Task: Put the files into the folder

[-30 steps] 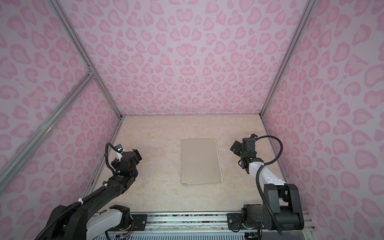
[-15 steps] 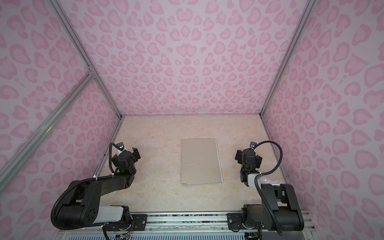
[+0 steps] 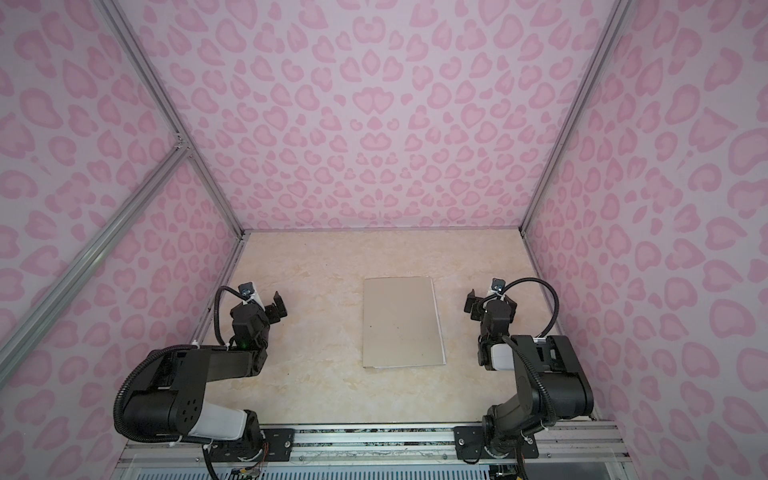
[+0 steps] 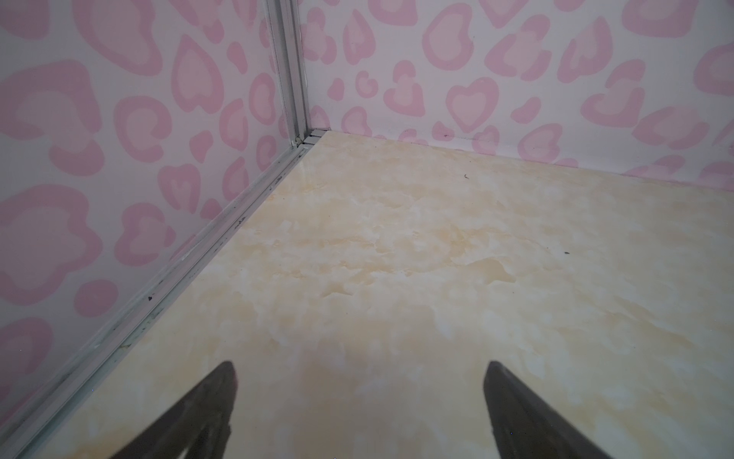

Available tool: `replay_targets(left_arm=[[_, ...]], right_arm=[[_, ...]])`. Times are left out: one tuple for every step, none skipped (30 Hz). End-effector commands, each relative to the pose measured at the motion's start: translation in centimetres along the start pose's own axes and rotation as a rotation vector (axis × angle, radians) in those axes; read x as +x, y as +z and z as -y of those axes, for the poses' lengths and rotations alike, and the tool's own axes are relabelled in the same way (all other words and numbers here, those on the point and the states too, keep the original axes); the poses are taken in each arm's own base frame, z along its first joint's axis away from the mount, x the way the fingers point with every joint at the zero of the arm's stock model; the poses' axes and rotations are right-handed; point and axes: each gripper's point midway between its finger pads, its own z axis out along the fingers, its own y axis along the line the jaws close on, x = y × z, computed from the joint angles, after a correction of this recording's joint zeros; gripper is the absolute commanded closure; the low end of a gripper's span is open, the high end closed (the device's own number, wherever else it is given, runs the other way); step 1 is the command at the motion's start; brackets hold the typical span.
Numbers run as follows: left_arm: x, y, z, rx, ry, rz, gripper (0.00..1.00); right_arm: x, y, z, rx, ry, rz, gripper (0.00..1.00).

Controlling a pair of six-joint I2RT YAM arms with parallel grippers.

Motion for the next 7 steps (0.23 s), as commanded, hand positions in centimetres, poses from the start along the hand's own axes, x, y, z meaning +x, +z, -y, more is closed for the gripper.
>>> replay_targets(left_arm=[[-1.3,0.5,0.5,0.02,0.005,0.032,0.02],[-1.2,0.8,0.9,0.042,0.011,0.023,0.02],[-1.1,0.9,0.9,0.05,0.007,0.014,0.02],[-1.2,0.9,0.8,0.05,0.005,0.016,0.02],[-1.1,0.6,0.8,0.054,0.005,0.022,0.02],[-1.3,0.3,1.1,0.074,0.012,0.035,0.02],[-1.2,0.4,1.6,0.104,0.027,0.031,0.02]], right_arm=[[-0.2,0.0,-0.8,0.005,-0.066,0.018,0.0],[-0.3,-0.2,-0.9,0.03,-0.078,0.014,0.0],[-0.1,-0.2,-0.8,0.048,-0.085,-0.004,0.0],[-0.2,0.0,-0.9,0.036,-0.079,-0.014,0.0],[-0.2,0.1,-0.9,0.02,-0.069,-0.009,0.0],[-0.2,0.1,-0.8,0.018,-0.065,-0.008,0.0],[-0.2,0.1,-0.8,0.015,-0.067,-0.013,0.0]])
